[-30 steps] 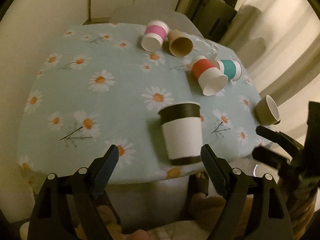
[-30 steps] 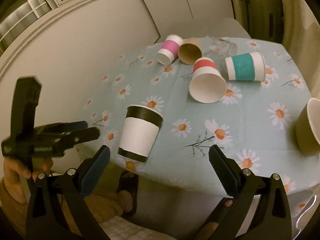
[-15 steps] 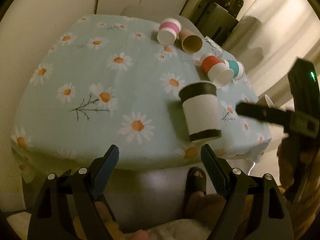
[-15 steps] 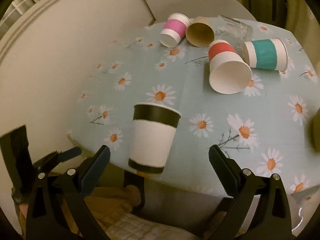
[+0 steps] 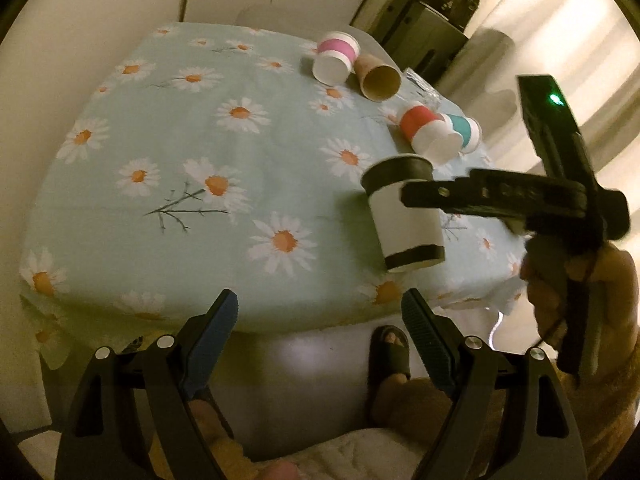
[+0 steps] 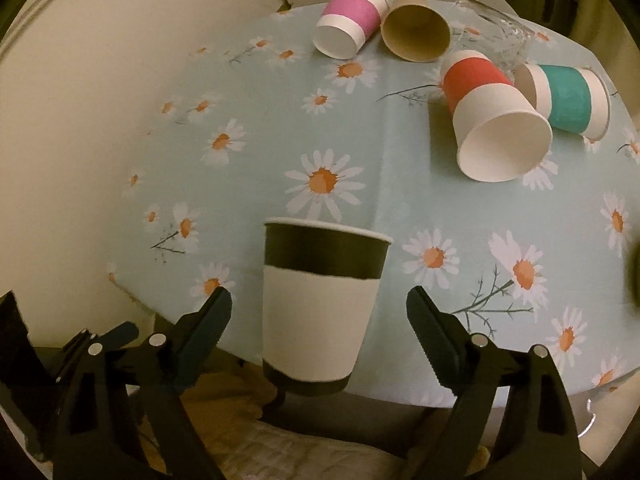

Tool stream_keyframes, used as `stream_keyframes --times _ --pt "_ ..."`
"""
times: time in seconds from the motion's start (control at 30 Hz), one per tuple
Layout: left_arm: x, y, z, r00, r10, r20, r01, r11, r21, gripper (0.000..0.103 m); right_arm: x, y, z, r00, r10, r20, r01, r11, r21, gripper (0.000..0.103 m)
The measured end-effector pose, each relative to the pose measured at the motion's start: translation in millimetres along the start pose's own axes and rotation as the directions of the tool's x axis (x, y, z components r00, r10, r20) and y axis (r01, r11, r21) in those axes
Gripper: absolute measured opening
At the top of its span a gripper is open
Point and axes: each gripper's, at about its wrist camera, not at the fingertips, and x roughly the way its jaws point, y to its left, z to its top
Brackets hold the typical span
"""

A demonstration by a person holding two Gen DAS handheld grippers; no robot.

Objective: Flip cup upright
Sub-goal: 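Lift the black-and-white cup with the right gripper and rotate it, then roll the right tool to turn the cup rim-up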

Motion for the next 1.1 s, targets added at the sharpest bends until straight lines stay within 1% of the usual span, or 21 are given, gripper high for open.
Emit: stream_keyframes --times 0.07,0.2,0.27,0.53,0.6,0.63,0.93,1.1 --pt "0.9 -2.0 -0.6 1.0 -0.002 -0.003 0.002 1.0 0.008 0.082 4.9 -0.5 2.9 1.0 -0.008 -0.019 0.008 1.0 0.007 0.083" --pt "4.1 -3.4 -0.4 1.0 -0.006 -0.013 0.006 1.0 0.011 0.082 13.8 -3.4 8.7 0.998 -0.019 -0.053 0.02 0.999 0.027 0.081" --pt "6.0 -3.6 -0.2 1.0 -0.009 -0.019 0.009 1.0 0.01 0.082 18.6 -5.6 11.1 0.997 -0.005 -0.072 0.008 0.999 0.038 0.077" --pt "8.9 -3.0 0.4 1.0 -0.007 -0.024 0.007 1.0 -0.002 0.082 24.0 -8.0 14.6 0.995 0.002 -0.095 0.002 0.999 0.04 0.077" --pt "9.2 -3.3 -0.2 1.0 -0.007 -0.025 0.007 1.0 -0.002 0.082 25.0 -6.8 14.9 0.995 -0.001 -0.101 0.004 0.999 0.032 0.071" --pt "9.9 -3.0 0.1 1.0 -0.005 -0.027 0.005 1.0 -0.003 0.082 25.4 -6.2 14.8 0.995 -0.004 -0.102 0.007 1.0 0.027 0.069" --pt "13.3 -1.5 0.3 0.999 0.001 -0.035 -0.002 1.0 -0.009 0.082 24.2 -5.2 12.5 0.996 0.006 -0.094 -0.004 1.0 0.017 0.068" --pt "14.6 0.4 -0.2 0.999 0.011 -0.035 -0.011 1.0 -0.016 0.082 17.6 -5.4 7.7 0.997 0.01 -0.073 -0.009 1.0 0.011 0.068"
